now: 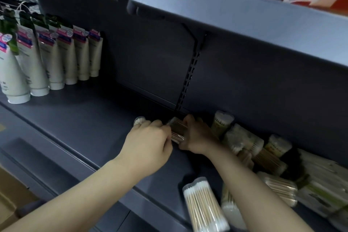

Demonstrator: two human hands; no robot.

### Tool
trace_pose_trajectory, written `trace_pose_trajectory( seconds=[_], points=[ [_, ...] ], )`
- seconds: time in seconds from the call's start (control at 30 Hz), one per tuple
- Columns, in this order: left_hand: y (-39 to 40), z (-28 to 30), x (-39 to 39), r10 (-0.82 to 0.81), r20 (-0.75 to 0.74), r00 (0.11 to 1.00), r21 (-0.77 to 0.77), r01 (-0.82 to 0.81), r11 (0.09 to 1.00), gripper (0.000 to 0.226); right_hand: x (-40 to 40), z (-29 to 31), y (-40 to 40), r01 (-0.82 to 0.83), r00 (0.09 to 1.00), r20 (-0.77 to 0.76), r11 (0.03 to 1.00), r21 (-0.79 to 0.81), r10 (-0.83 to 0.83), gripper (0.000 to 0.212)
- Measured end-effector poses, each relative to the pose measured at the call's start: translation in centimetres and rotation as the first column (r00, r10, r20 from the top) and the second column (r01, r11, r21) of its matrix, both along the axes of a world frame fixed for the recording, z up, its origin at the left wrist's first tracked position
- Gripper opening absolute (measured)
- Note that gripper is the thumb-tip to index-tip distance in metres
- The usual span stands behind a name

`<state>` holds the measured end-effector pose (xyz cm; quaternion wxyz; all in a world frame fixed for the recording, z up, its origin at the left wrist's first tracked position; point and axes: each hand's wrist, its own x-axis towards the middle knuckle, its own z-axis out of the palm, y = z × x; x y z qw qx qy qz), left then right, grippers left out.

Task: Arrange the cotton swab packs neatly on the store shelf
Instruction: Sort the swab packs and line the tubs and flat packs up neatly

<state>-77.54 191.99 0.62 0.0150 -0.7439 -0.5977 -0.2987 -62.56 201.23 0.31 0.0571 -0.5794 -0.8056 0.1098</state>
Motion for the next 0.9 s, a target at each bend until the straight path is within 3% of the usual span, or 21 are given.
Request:
trace_pose_trajectory(
  seconds=[0.2,0.27,0.5,0.6,0.73,0.9],
  points=[
    [-0.4,0.1,0.8,-0.001,-0.030,1.000,0.030,0.002,1.000,0.013,1.5,1.9,-2.3,-0.059,0.998,-0.001,0.992,0.111,0.059,0.061],
    [-0.9,0.1,1.3,0.008,-0.041,0.999,-0.018,-0.009,1.000,0.017,2.2,2.4,-3.1,-0.064,0.998,-0.001,0.987,0.145,0.065,0.061],
    [-2.4,0.2,3.5,0.026,-0.095,0.995,0.026,-0.024,0.999,0.025,5.3,3.8,-6.2,-0.064,0.996,-0.042,0.974,0.220,0.075,0.065],
    [-2.6,-0.3,4.6,0.040,-0.090,0.995,0.076,-0.033,0.997,0.027,7.2,4.2,-7.7,-0.039,0.997,-0.050,0.973,0.227,0.051,0.067],
    [-3.1,-0.1,6.5,0.051,-0.147,0.988,-0.026,-0.055,0.998,0.032,9.7,4.5,-9.6,-0.003,0.994,-0.107,0.975,0.224,0.028,0.067],
    [-3.5,0.4,8.7,0.014,-0.139,0.990,-0.042,-0.020,0.999,0.044,13.0,4.7,-11.6,0.056,0.985,-0.171,0.983,0.173,-0.026,0.065]
  ],
)
